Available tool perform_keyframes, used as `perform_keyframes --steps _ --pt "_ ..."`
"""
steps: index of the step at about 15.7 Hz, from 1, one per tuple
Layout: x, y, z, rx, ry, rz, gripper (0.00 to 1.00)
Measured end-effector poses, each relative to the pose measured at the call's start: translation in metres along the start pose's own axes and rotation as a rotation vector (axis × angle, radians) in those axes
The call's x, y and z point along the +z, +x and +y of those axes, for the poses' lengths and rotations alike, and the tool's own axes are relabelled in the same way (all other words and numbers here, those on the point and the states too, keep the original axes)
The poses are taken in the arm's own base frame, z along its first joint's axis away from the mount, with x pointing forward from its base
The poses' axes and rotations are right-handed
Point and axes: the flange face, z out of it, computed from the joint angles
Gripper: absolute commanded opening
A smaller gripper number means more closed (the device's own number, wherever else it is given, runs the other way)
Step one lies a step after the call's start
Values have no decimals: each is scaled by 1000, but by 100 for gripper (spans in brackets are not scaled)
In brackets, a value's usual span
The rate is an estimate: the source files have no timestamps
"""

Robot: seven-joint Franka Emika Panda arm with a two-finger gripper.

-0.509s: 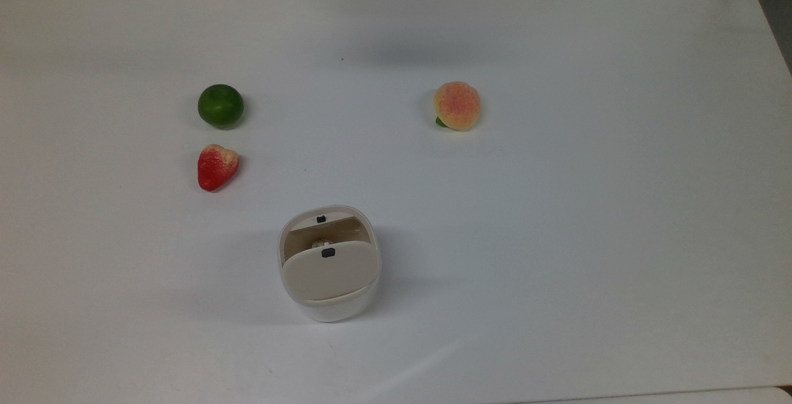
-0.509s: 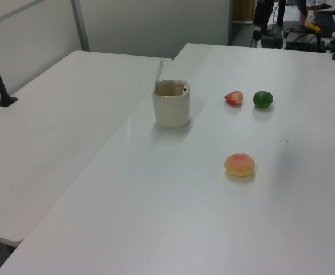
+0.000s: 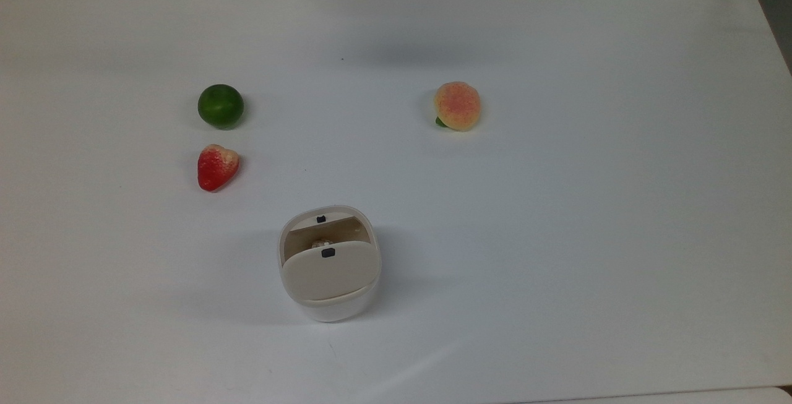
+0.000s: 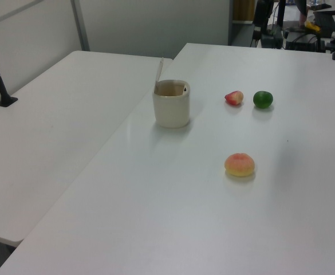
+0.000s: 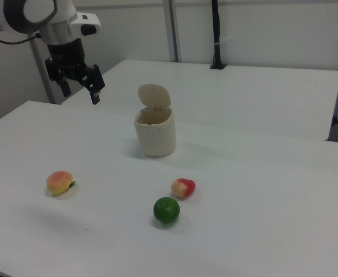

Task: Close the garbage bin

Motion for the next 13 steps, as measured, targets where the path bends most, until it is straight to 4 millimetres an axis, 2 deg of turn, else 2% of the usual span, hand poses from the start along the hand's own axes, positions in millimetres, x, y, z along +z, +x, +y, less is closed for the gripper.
perform_keyframes --steps 4,5,7,8,13 --pt "0 0 0 -3 0 0 100" --pt "0 0 0 -4 0 0 96" --pt "0 0 0 -8 0 1 82" --pt "0 1 0 -12 0 6 71" --pt "-1 3 0 -73 -1 20 39"
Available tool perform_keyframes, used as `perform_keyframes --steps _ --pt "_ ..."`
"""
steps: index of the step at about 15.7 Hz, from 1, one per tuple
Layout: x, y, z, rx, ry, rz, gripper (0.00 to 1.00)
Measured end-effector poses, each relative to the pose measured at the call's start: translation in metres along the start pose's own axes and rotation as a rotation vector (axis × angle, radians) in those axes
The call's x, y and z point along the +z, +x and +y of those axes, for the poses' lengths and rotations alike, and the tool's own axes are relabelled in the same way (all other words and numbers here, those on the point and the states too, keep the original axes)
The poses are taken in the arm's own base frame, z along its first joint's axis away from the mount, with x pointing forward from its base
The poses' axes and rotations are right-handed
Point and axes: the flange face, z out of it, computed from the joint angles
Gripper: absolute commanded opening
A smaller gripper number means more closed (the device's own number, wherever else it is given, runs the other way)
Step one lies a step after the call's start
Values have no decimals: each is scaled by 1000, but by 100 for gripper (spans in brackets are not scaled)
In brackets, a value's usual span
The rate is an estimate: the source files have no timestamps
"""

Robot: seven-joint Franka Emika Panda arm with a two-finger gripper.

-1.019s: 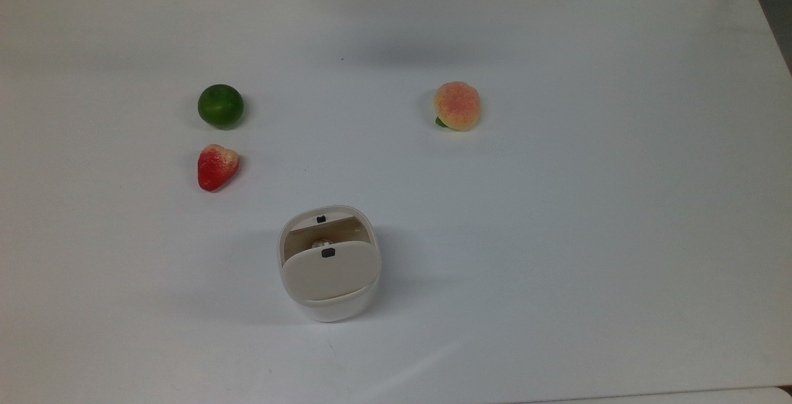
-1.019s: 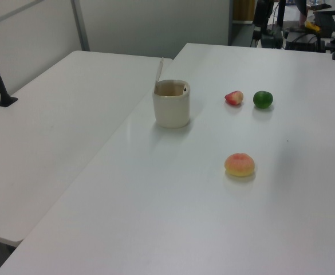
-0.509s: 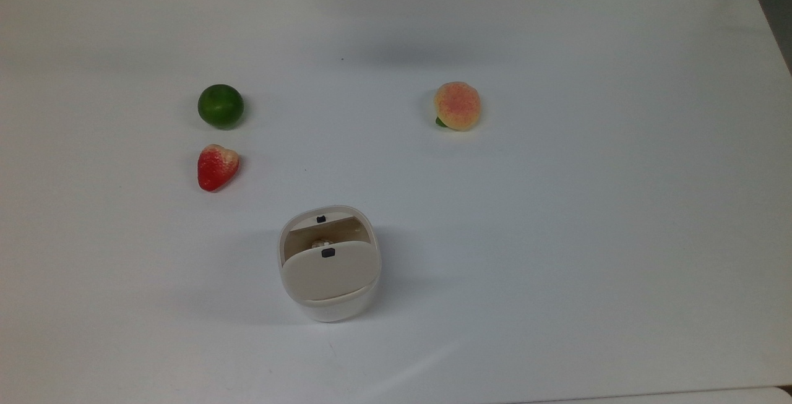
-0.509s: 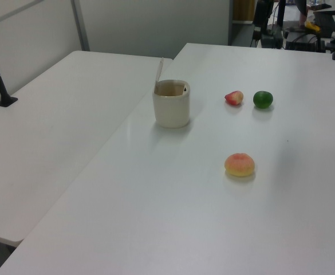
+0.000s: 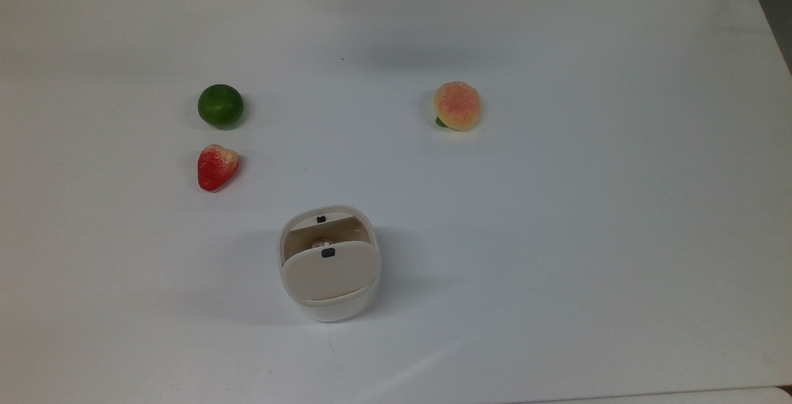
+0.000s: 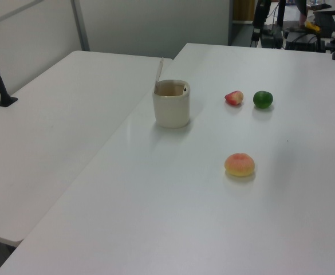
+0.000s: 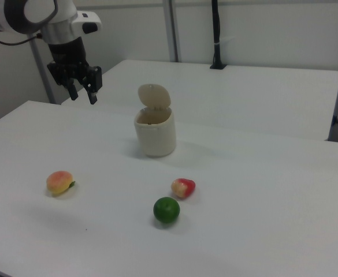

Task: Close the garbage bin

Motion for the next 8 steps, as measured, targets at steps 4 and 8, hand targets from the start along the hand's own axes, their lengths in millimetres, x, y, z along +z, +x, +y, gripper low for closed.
perform_keyframes --steps 4,8 --pt "0 0 0 -10 0 0 9" --pt "0 0 0 -10 0 0 5"
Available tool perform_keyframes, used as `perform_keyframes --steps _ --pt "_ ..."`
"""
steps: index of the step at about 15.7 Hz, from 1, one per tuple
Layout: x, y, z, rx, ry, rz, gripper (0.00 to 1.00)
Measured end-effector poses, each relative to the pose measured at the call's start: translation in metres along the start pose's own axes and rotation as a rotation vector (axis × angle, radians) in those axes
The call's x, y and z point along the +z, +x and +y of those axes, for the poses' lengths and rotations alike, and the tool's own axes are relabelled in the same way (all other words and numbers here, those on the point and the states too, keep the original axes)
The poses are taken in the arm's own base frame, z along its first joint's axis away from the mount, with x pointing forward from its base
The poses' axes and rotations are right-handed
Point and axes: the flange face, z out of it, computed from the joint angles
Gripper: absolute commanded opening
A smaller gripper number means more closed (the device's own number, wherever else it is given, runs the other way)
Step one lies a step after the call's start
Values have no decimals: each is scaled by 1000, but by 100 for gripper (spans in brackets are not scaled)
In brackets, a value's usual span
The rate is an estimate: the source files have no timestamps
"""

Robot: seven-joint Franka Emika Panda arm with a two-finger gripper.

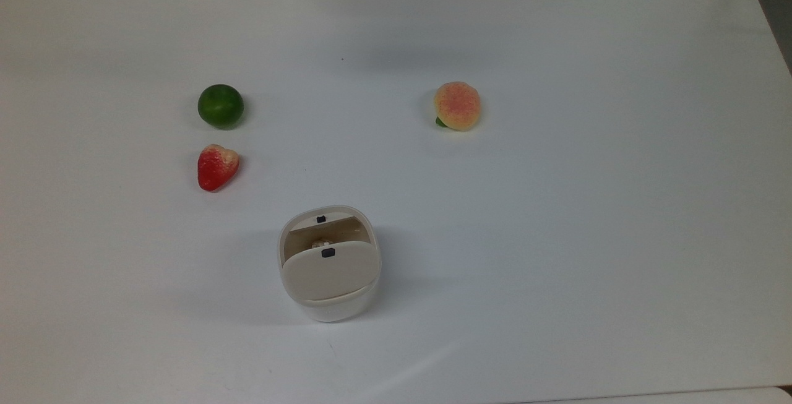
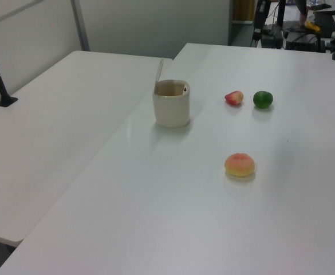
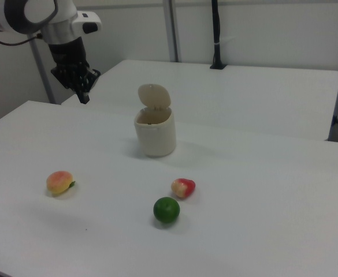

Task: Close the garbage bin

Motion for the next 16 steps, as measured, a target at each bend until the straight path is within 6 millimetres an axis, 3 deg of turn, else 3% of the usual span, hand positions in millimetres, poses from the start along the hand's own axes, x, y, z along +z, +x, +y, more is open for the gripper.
perform_keyframes --steps 2,10,16 --pt "1 0 0 0 2 -1 0" --pt "5 6 -3 9 47 16 0" --pt "18 33 5 23 28 144 0"
